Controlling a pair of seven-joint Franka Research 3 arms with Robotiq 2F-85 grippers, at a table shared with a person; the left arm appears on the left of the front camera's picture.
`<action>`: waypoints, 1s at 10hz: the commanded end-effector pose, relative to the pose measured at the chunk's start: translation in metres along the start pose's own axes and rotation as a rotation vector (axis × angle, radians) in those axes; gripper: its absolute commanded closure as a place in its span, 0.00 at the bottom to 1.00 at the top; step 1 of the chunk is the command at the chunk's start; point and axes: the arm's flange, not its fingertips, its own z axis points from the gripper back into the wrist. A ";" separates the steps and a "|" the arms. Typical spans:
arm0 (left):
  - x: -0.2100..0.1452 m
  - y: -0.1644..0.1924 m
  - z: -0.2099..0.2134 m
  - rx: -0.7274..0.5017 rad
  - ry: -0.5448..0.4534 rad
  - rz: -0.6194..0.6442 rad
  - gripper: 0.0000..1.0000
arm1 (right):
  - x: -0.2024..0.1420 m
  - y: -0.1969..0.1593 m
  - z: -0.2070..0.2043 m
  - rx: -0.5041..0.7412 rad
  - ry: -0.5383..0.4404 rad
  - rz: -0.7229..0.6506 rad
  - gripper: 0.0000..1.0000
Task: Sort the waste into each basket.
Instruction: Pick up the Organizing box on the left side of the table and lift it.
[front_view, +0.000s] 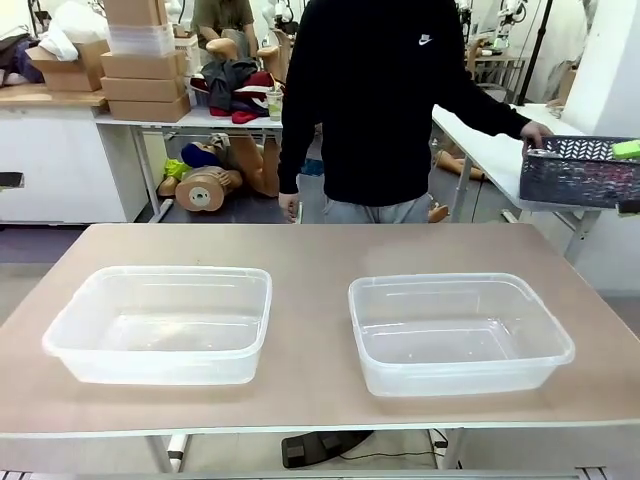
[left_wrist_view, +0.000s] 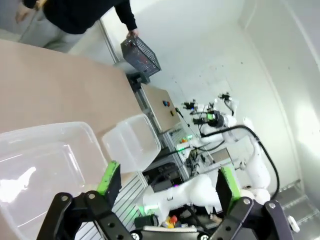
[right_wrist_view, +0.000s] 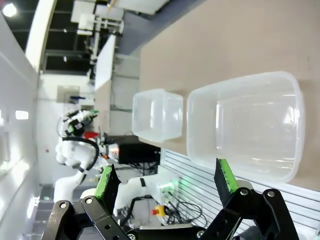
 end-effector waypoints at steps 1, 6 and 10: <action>0.003 -0.006 -0.002 -0.007 0.013 -0.050 0.00 | 0.001 -0.001 0.006 0.010 -0.009 0.040 0.00; 0.003 -0.006 -0.002 -0.007 0.013 -0.050 0.00 | 0.001 -0.001 0.006 0.010 -0.009 0.040 0.00; 0.006 -0.013 -0.008 0.180 0.208 -0.058 0.00 | -0.005 0.050 -0.040 -0.136 0.056 0.071 0.00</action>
